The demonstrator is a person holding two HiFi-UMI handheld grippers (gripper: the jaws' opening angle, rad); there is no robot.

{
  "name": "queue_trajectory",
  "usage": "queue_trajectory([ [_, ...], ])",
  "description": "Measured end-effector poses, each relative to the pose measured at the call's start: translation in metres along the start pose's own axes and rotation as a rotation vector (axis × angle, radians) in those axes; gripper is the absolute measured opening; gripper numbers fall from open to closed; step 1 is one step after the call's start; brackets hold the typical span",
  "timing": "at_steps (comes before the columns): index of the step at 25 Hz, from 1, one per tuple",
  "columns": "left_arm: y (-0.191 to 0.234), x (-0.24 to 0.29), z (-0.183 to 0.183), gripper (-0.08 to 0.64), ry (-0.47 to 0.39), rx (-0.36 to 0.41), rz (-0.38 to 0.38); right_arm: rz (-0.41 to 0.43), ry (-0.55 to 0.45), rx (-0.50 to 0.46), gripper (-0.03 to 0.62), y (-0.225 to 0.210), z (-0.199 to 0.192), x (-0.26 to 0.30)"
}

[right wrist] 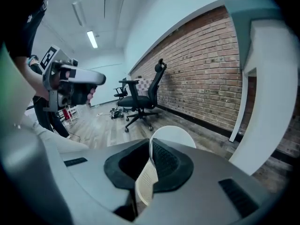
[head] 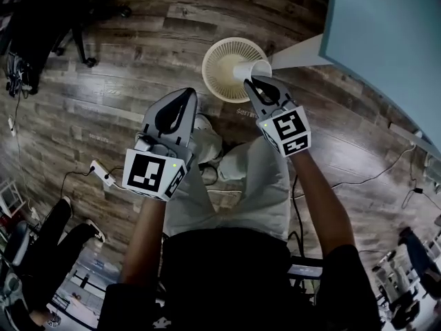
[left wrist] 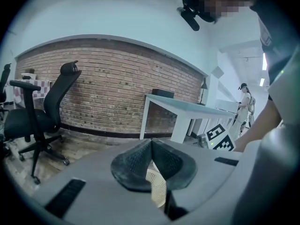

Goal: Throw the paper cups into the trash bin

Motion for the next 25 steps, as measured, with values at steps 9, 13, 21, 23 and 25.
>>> queue_trajectory([
  [9, 0.004, -0.002, -0.024, 0.000, -0.017, -0.004, 0.015, 0.011, 0.114, -0.020, 0.021, 0.007, -0.101, 0.063],
  [13, 0.009, -0.006, -0.039, 0.000, 0.006, 0.011, 0.022, 0.012, 0.169, -0.021, 0.021, 0.012, -0.135, 0.082],
  [21, 0.016, 0.003, -0.056, 0.000, 0.029, 0.030, 0.016, 0.032, 0.339, -0.117, 0.021, 0.018, -0.202, 0.122],
  [23, 0.018, 0.004, -0.058, 0.000, 0.031, 0.032, 0.018, 0.038, 0.391, -0.138, 0.021, 0.019, -0.217, 0.129],
  [25, 0.020, 0.004, -0.060, 0.000, 0.029, 0.033, 0.019, 0.041, 0.433, -0.157, 0.021, 0.021, -0.229, 0.134],
])
Point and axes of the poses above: the fingertips, and each gripper's own axes: x forward along the fingers, y to its left, z out of its top, the point moved 2 cm from there along -x, backward along the fingers, and after that the axes turned 14 degrees about -z, right-handed, at the moved point
